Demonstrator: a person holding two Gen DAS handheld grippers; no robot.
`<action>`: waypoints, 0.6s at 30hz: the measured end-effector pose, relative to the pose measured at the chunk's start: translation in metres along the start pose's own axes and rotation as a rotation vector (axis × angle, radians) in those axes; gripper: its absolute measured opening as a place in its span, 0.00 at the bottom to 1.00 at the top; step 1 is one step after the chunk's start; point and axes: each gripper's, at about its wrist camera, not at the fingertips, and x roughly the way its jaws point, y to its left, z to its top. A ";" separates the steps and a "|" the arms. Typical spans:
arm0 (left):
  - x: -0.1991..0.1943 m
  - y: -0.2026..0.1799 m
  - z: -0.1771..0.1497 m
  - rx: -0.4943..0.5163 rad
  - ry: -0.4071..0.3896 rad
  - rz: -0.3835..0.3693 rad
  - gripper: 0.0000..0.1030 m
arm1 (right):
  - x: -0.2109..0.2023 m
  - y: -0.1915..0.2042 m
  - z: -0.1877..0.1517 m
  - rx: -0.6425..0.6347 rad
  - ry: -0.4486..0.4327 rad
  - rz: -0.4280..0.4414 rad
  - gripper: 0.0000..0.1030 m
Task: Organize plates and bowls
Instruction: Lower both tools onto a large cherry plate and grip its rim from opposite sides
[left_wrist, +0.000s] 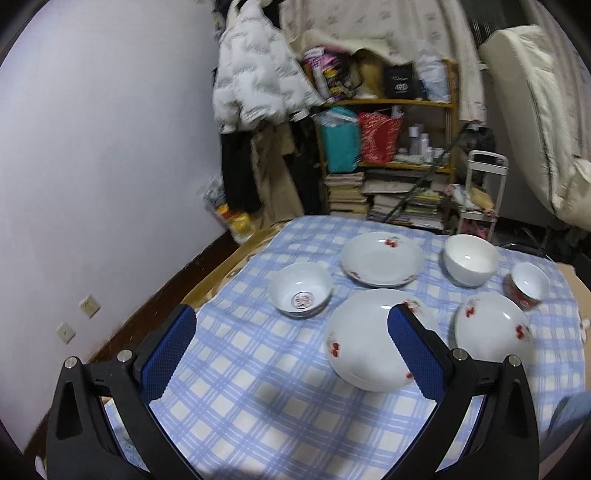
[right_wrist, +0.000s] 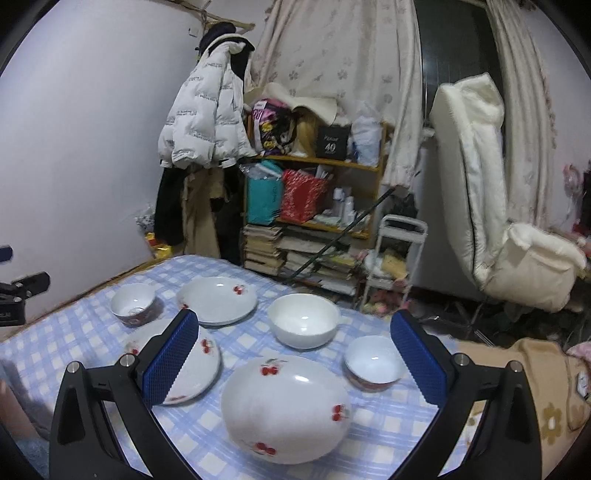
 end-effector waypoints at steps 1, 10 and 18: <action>0.006 0.001 0.003 -0.006 0.015 0.007 0.99 | 0.006 0.000 0.004 0.015 0.007 0.016 1.00; 0.052 -0.002 0.023 0.005 0.106 0.002 0.99 | 0.053 0.017 0.028 0.002 0.060 0.023 1.00; 0.101 -0.008 0.015 0.011 0.195 -0.003 0.99 | 0.105 0.028 0.038 0.004 0.125 0.038 1.00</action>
